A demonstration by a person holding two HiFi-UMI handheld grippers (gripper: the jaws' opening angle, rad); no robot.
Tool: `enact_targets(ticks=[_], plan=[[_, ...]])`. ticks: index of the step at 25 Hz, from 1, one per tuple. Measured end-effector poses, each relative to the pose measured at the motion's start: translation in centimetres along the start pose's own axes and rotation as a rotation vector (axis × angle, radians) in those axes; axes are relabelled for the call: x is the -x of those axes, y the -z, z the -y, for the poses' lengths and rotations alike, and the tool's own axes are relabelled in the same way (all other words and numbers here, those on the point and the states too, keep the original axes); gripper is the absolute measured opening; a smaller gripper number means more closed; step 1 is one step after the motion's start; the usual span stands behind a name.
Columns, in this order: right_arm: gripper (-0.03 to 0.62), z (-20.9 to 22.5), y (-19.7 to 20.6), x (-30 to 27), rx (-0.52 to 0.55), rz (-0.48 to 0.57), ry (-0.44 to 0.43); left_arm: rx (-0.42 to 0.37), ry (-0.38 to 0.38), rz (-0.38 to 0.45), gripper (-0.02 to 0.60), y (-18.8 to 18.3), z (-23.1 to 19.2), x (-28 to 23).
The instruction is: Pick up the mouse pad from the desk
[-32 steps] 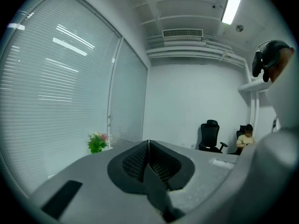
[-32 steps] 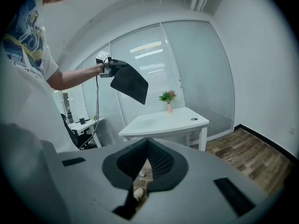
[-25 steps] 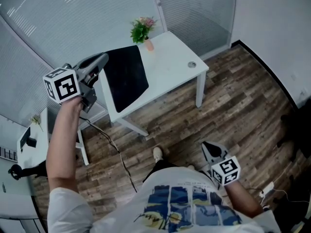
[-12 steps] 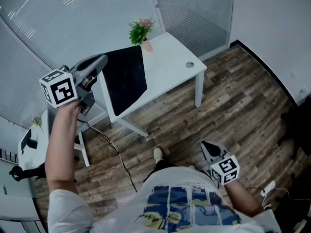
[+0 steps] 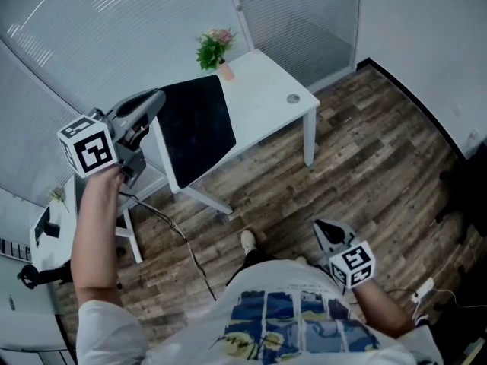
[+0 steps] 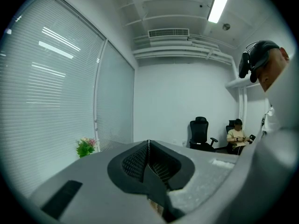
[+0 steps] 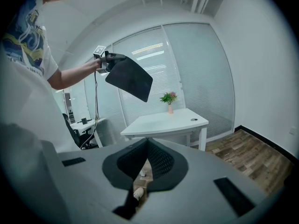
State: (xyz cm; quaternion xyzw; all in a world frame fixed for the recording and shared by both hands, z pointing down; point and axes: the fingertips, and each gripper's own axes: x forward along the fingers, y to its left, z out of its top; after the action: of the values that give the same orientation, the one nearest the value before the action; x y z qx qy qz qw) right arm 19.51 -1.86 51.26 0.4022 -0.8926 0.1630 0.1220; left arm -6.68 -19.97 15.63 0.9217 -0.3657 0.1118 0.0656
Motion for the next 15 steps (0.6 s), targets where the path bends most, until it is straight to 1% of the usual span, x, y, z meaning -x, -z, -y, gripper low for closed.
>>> enact_targets(ticks=[10, 15], plan=[[0.0, 0.28, -0.38, -0.16, 0.01, 0.001, 0.004, -0.01, 0.006, -0.003, 0.011, -0.09, 0.11, -0.12], [0.0, 0.19, -0.5, -0.25, 0.019, 0.001, -0.001, -0.03, 0.012, -0.011, 0.011, -0.28, 0.64, -0.2]])
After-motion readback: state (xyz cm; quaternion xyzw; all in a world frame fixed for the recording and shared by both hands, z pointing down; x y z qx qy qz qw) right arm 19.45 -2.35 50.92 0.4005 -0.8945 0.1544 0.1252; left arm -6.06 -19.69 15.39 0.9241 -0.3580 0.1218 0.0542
